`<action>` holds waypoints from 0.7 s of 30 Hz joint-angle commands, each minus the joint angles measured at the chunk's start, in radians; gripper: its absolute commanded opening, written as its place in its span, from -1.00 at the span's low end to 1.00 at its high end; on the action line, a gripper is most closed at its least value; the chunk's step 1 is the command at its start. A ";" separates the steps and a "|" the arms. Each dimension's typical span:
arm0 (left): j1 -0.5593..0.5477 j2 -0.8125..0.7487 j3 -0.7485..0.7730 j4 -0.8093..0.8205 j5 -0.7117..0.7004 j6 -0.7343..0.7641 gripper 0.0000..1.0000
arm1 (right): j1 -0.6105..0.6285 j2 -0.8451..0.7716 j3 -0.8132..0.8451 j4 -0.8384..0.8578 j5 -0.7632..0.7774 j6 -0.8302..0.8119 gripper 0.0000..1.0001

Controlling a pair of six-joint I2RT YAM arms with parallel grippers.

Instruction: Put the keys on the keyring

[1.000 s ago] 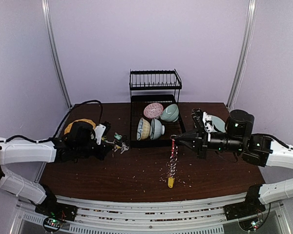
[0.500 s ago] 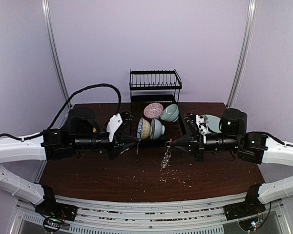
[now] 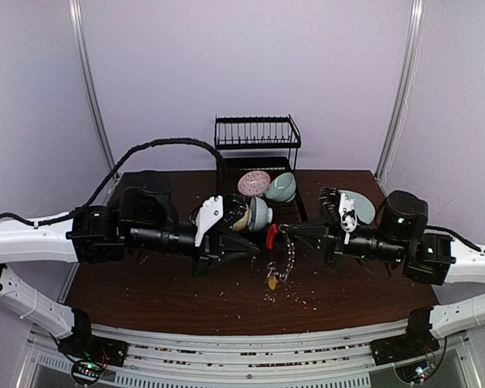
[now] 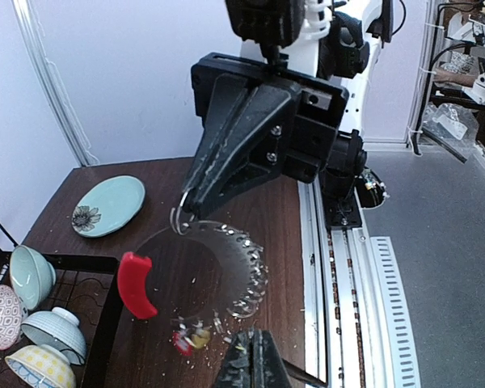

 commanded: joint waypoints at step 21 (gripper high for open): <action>-0.025 0.030 0.042 0.133 0.142 0.049 -1.00 | 0.165 -0.070 -0.187 0.369 0.033 -0.684 -1.00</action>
